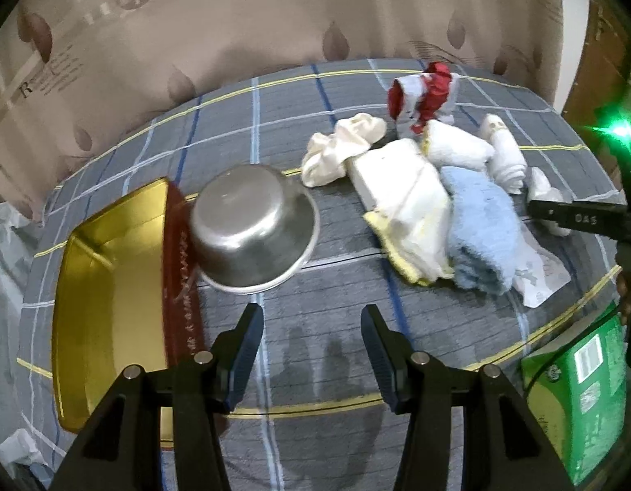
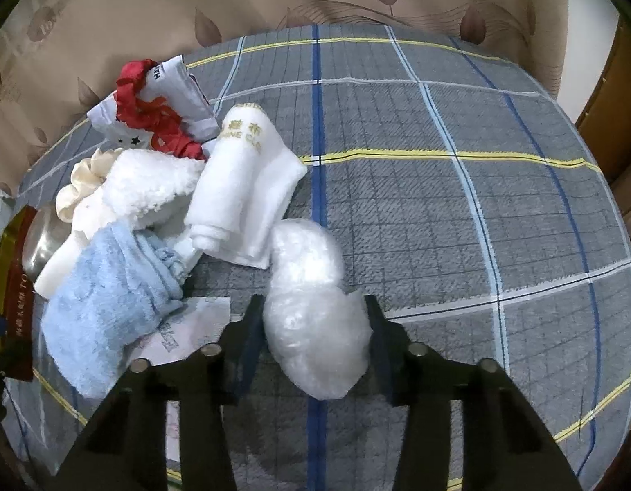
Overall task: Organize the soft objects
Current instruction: 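Grasp the plastic-wrapped white item with the right gripper, then grasp the blue towel with the left gripper while the right holds the wrapped item, then carry the blue towel into the gold tray and open the left gripper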
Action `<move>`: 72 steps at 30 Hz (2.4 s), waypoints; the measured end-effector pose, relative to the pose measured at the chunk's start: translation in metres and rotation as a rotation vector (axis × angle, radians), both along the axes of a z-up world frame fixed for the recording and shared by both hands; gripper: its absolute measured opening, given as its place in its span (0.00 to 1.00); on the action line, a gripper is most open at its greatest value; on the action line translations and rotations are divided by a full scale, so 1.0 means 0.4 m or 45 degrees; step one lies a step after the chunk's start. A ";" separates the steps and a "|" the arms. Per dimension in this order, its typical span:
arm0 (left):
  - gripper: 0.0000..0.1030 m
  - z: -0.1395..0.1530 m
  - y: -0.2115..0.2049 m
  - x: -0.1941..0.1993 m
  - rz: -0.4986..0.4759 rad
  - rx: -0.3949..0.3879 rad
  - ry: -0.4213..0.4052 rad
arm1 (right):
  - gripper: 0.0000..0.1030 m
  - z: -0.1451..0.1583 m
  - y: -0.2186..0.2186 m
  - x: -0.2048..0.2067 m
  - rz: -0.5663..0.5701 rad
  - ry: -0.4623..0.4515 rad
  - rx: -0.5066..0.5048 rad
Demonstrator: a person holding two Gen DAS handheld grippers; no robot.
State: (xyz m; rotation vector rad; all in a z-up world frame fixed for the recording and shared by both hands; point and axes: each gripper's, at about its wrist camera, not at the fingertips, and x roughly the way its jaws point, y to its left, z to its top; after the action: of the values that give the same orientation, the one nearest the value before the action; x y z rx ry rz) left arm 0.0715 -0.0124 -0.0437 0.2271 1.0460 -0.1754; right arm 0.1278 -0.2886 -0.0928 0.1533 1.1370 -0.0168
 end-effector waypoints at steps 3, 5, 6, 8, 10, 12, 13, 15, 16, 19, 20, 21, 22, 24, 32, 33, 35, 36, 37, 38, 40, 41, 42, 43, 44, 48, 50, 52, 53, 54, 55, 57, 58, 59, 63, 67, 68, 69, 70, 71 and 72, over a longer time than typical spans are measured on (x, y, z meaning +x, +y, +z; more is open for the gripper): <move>0.49 0.000 -0.016 0.002 -0.013 0.010 -0.004 | 0.36 0.001 -0.005 -0.005 -0.005 -0.017 -0.009; 0.49 0.000 -0.026 0.003 -0.022 0.014 -0.004 | 0.36 0.009 -0.010 -0.019 -0.016 -0.040 -0.022; 0.49 0.001 -0.030 0.003 -0.028 0.010 -0.005 | 0.35 0.016 -0.012 -0.026 -0.023 -0.058 -0.030; 0.49 0.003 -0.037 0.003 -0.038 0.005 -0.006 | 0.35 0.038 -0.017 -0.044 -0.041 -0.101 -0.053; 0.49 0.005 -0.042 0.002 -0.047 -0.012 -0.011 | 0.35 0.063 -0.018 -0.063 -0.058 -0.133 -0.048; 0.49 0.006 -0.049 0.002 -0.061 -0.019 -0.005 | 0.35 0.087 -0.019 -0.087 -0.077 -0.166 -0.042; 0.49 0.007 -0.051 0.002 -0.064 -0.027 -0.005 | 0.35 0.100 -0.016 -0.098 -0.083 -0.183 -0.045; 0.49 0.007 -0.058 0.006 -0.070 -0.042 0.005 | 0.35 0.122 -0.008 -0.119 -0.091 -0.215 -0.051; 0.49 0.007 -0.061 0.007 -0.074 -0.048 0.012 | 0.35 0.130 -0.004 -0.122 -0.091 -0.226 -0.052; 0.49 0.013 -0.078 0.011 -0.092 -0.067 0.019 | 0.35 0.149 0.005 -0.148 -0.105 -0.254 -0.052; 0.49 0.017 -0.084 0.010 -0.102 -0.072 0.015 | 0.35 0.153 0.004 -0.155 -0.115 -0.259 -0.045; 0.49 0.020 -0.091 0.012 -0.115 -0.074 0.011 | 0.35 0.156 0.002 -0.163 -0.128 -0.262 -0.033; 0.49 0.024 -0.102 0.014 -0.127 -0.076 0.009 | 0.35 0.158 0.000 -0.171 -0.142 -0.264 -0.015; 0.52 0.027 -0.119 0.016 -0.153 -0.088 0.013 | 0.35 0.155 -0.005 -0.180 -0.162 -0.263 0.011; 0.54 0.029 -0.197 0.060 -0.208 -0.154 0.052 | 0.35 0.146 -0.006 -0.202 -0.191 -0.266 -0.020; 0.54 0.028 -0.203 0.064 -0.211 -0.163 0.060 | 0.35 0.144 -0.005 -0.201 -0.189 -0.263 -0.016; 0.54 0.022 -0.217 0.076 -0.215 -0.181 0.074 | 0.35 0.141 -0.004 -0.200 -0.186 -0.260 -0.006; 0.54 0.018 -0.225 0.081 -0.226 -0.184 0.080 | 0.35 0.140 -0.003 -0.200 -0.184 -0.259 -0.001; 0.54 0.012 -0.234 0.086 -0.233 -0.181 0.086 | 0.35 0.139 -0.001 -0.200 -0.177 -0.258 0.001; 0.54 0.008 -0.240 0.089 -0.234 -0.176 0.090 | 0.35 0.138 0.000 -0.199 -0.174 -0.258 0.001; 0.54 -0.004 -0.257 0.097 -0.246 -0.169 0.105 | 0.35 0.134 0.001 -0.198 -0.170 -0.254 0.008; 0.54 -0.012 -0.264 0.100 -0.250 -0.169 0.118 | 0.35 0.132 0.001 -0.197 -0.168 -0.252 0.013; 0.54 -0.020 -0.270 0.104 -0.252 -0.170 0.133 | 0.35 0.131 0.001 -0.197 -0.168 -0.250 0.016; 0.54 -0.032 -0.277 0.111 -0.250 -0.173 0.154 | 0.35 0.130 0.002 -0.197 -0.168 -0.249 0.019; 0.54 -0.038 -0.279 0.112 -0.248 -0.174 0.163 | 0.35 0.129 0.002 -0.197 -0.165 -0.247 0.022; 0.58 -0.065 -0.291 0.123 -0.221 -0.147 0.187 | 0.35 0.121 0.005 -0.194 -0.154 -0.235 0.031; 0.58 -0.066 -0.295 0.119 -0.224 -0.134 0.178 | 0.35 0.117 0.008 -0.193 -0.150 -0.230 0.039; 0.58 -0.061 -0.295 0.111 -0.245 -0.177 0.164 | 0.35 0.116 0.012 -0.193 -0.142 -0.229 0.047; 0.58 -0.063 -0.295 0.110 -0.244 -0.180 0.166 | 0.35 0.117 0.013 -0.194 -0.140 -0.232 0.047; 0.57 -0.065 -0.292 0.110 -0.238 -0.184 0.178 | 0.36 0.120 0.015 -0.194 -0.136 -0.237 0.047; 0.53 -0.067 -0.288 0.111 -0.241 -0.199 0.187 | 0.36 0.121 0.015 -0.195 -0.135 -0.240 0.047; 0.35 -0.070 -0.284 0.110 -0.243 -0.200 0.200 | 0.36 0.123 0.014 -0.197 -0.136 -0.246 0.050; 0.30 -0.071 -0.282 0.111 -0.253 -0.220 0.217 | 0.36 0.123 0.015 -0.196 -0.135 -0.246 0.049; 0.27 -0.070 -0.281 0.111 -0.257 -0.237 0.225 | 0.36 0.123 0.014 -0.196 -0.135 -0.246 0.049; 0.22 -0.059 -0.273 0.102 -0.267 -0.260 0.212 | 0.36 0.125 0.015 -0.197 -0.131 -0.252 0.048; 0.22 -0.033 -0.263 0.083 -0.288 -0.261 0.192 | 0.36 0.126 0.014 -0.201 -0.129 -0.259 0.056; 0.22 -0.028 -0.262 0.080 -0.292 -0.260 0.188 | 0.36 0.126 0.014 -0.201 -0.129 -0.259 0.056; 0.22 -0.019 -0.258 0.075 -0.295 -0.262 0.182 | 0.36 0.127 0.014 -0.201 -0.130 -0.259 0.056; 0.22 -0.014 -0.258 0.074 -0.294 -0.264 0.180 | 0.36 0.127 0.015 -0.201 -0.131 -0.259 0.058; 0.22 -0.008 -0.255 0.071 -0.294 -0.266 0.179 | 0.36 0.127 0.013 -0.200 -0.131 -0.259 0.060; 0.22 -0.001 -0.251 0.068 -0.296 -0.270 0.176 | 0.36 0.127 0.013 -0.200 -0.132 -0.259 0.059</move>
State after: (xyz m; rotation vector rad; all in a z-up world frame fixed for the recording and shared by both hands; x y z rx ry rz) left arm 0.0986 -0.1128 -0.0443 0.1452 1.1282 -0.5156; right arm 0.0477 -0.2834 -0.0420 0.2499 0.9260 -0.0653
